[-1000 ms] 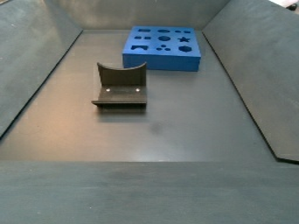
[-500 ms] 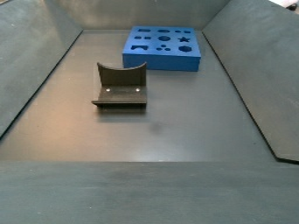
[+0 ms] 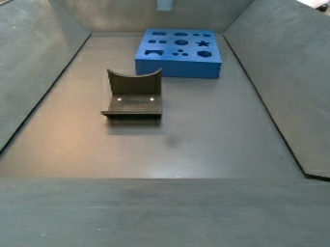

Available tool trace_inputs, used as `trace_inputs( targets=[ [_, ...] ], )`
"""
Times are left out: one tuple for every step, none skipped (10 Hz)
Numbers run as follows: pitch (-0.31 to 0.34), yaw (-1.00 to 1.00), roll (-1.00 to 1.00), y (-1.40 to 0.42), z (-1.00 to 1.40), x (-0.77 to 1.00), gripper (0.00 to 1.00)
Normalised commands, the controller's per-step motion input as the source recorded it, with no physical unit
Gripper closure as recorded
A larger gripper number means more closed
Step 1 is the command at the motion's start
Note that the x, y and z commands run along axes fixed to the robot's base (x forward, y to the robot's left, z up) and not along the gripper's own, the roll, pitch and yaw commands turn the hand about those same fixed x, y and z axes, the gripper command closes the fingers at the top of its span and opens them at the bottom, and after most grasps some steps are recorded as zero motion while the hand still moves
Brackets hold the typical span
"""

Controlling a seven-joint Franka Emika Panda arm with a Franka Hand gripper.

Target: Insert the rectangle object.

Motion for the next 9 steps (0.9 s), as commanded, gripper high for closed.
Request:
trace_inputs(
  targets=[
    [0.016,-0.15,-0.08,0.03,-0.48,0.50,1.00],
    [0.000,-0.08,-0.03,0.06,-0.43,0.26,1.00],
    [0.000,0.00,0.00,0.03,-0.29,0.06,1.00],
    [0.000,0.01,0.00,0.00,-0.29,0.00,1.00],
    [-0.050,0.12,0.05,0.00,-0.35,-0.06,1.00],
    [-0.067,0.12,0.05,0.00,-0.33,-0.06,1.00],
    [-0.054,0.10,0.00,0.00,-0.31,0.00,1.00],
    [-0.023,0.01,-0.09,0.00,-0.26,0.00,1.00],
    [0.000,0.00,-0.02,-0.06,-0.25,0.05,1.00]
  ],
)
